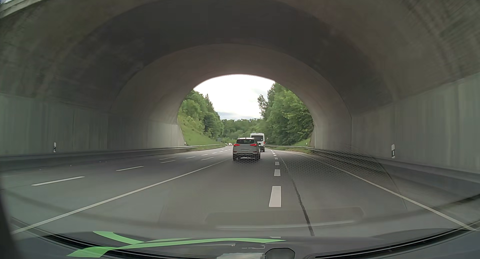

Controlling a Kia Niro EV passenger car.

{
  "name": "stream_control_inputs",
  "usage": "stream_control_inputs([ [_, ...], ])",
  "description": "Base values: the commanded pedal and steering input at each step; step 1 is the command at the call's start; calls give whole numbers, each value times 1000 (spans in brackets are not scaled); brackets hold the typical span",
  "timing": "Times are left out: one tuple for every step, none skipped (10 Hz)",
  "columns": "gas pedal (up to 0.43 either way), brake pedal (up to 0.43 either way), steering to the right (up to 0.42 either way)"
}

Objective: Follow the waypoints while adhering to traffic rules and regulations

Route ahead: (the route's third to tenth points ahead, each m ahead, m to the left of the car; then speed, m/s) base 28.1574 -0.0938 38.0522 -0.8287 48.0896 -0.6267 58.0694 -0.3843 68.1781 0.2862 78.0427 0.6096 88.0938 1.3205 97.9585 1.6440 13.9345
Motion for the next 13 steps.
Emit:
stream_control_inputs([
  [209,0,-6],
  [209,0,-5],
  [197,0,-5],
  [157,0,-1],
  [130,0,1],
  [110,0,1],
  [110,0,3],
  [98,0,5],
  [87,0,7],
  [87,0,7],
  [87,0,7],
  [79,0,7],
  [79,0,7],
])
